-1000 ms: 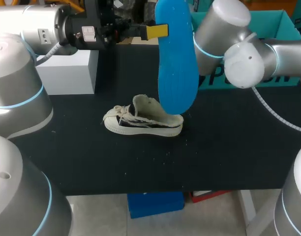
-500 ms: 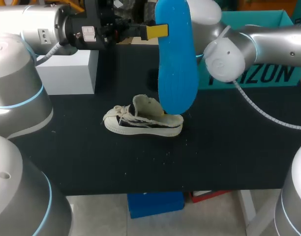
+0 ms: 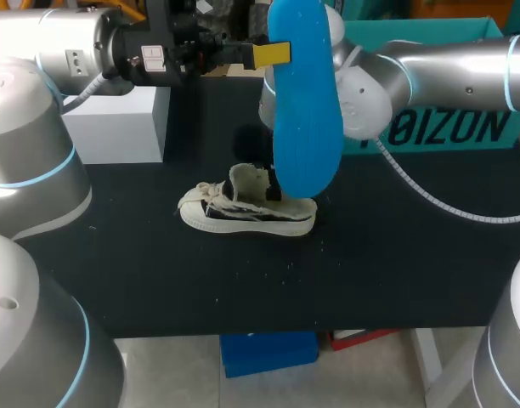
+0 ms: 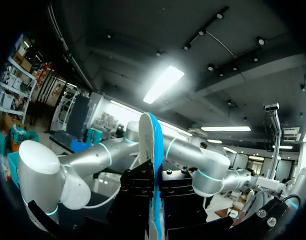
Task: Take the shoe out of the shoebox, open the shoe tongue, remove and reinsert the insole, then place the shoe into the shoebox
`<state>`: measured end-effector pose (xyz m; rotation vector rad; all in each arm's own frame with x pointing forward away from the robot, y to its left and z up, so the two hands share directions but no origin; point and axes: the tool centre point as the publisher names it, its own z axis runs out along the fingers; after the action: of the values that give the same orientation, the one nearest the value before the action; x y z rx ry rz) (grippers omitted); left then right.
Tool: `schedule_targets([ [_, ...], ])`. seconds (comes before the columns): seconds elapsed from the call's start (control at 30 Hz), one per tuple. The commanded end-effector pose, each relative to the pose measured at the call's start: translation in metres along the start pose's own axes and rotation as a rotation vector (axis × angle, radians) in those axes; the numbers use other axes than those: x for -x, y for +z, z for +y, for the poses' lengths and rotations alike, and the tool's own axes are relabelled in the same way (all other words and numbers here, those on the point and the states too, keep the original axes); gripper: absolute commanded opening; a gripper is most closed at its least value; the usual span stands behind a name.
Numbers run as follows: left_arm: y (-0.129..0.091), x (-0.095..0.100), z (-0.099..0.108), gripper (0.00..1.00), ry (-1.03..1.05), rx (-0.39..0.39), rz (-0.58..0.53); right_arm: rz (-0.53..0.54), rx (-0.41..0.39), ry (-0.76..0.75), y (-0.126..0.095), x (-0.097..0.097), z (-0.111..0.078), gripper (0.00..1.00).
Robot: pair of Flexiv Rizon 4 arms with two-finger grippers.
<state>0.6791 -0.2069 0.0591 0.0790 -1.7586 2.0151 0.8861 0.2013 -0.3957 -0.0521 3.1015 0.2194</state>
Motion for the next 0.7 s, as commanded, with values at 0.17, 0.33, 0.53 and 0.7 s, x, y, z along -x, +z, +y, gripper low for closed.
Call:
schedule_targets([
  [0.17, 0.002, 0.000, 0.001, 0.00, 0.000, 0.000, -0.005, 0.025, -0.056, 0.008, 0.005, 0.008, 0.006, 0.66],
  [0.33, 0.002, 0.000, 0.001, 0.00, 0.000, 0.000, -0.005, 0.032, -0.063, 0.011, 0.007, 0.010, 0.005, 0.62],
  [0.53, 0.002, 0.000, 0.001, 0.00, 0.000, 0.000, -0.005, 0.034, -0.066, 0.017, 0.013, 0.018, 0.004, 0.00],
  [0.7, 0.002, 0.000, 0.001, 0.00, 0.000, 0.000, -0.005, 0.034, -0.066, 0.017, 0.013, 0.018, 0.004, 0.00],
])
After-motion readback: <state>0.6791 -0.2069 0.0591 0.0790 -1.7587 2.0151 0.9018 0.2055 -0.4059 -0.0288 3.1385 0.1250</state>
